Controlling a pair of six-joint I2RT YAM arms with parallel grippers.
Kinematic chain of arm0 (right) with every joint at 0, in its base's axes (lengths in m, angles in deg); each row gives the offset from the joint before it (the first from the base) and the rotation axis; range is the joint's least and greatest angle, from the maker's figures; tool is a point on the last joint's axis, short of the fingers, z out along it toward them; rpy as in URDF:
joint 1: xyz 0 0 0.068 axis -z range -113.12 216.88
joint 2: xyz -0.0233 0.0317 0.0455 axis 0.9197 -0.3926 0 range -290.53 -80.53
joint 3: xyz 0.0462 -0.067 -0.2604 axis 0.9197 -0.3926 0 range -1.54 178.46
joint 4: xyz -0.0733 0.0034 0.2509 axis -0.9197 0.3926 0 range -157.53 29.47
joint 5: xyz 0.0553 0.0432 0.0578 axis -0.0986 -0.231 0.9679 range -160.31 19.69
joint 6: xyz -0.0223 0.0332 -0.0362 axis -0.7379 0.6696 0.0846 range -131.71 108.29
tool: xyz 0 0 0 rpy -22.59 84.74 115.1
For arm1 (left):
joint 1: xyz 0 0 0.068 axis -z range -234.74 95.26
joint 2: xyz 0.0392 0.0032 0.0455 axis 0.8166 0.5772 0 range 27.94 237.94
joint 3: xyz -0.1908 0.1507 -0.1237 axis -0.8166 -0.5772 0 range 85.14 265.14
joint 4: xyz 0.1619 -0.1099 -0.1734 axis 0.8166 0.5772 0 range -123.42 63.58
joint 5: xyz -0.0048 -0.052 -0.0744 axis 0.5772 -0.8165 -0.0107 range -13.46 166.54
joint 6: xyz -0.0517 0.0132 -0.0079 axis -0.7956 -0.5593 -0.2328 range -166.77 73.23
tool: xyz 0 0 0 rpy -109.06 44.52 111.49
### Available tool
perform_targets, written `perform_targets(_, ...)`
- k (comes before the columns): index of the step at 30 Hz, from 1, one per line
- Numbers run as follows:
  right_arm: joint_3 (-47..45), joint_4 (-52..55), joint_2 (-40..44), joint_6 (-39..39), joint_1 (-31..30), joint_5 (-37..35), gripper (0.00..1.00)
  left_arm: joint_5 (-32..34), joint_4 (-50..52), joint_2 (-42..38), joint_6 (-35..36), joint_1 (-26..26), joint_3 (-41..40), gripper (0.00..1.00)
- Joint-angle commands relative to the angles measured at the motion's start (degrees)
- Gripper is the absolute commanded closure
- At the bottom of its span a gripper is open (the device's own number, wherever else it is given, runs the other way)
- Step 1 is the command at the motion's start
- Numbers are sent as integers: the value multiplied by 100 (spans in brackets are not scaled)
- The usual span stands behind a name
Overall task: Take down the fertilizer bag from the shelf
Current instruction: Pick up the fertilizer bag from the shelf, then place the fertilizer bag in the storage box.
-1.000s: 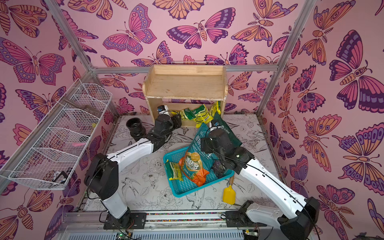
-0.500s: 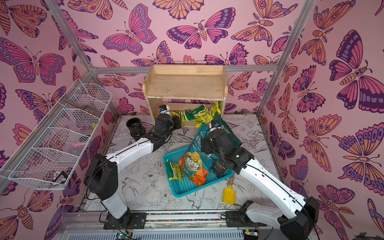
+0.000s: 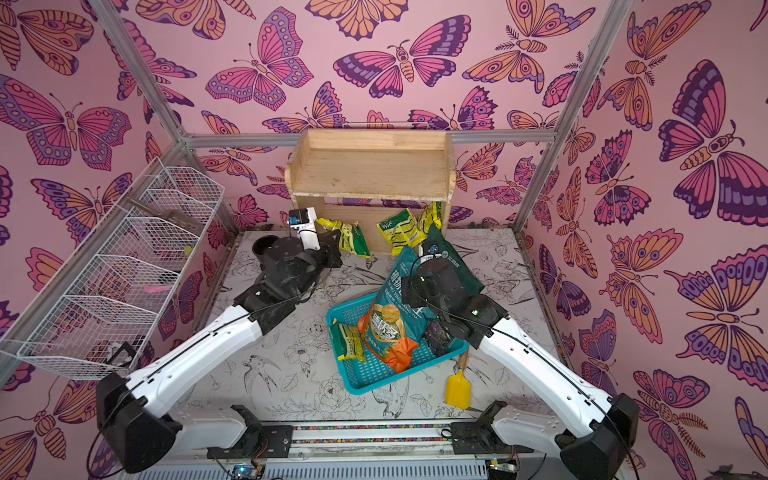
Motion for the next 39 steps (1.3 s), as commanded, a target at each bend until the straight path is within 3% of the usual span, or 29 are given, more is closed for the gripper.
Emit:
perform_targets(1,186,-48,6,-22,48,-97,16,101,231,-428,62,61,-190,100)
perform_targets(10,179,140,335,-102,48,-586,16,759,1248,-1412,-265,762,-862,100)
perform_targets(16,198,132,542,-121,48,-681,16,1201,1514,-1549,-651,1285,-1360,100)
perform_targets(28,82,214,690,0,48,-660,16,2371,2668,-610,-363,2143,-979,100)
perform_targets(39,2,175,711,36,48,-650,16,2326,2815,336,-262,2260,-984,100)
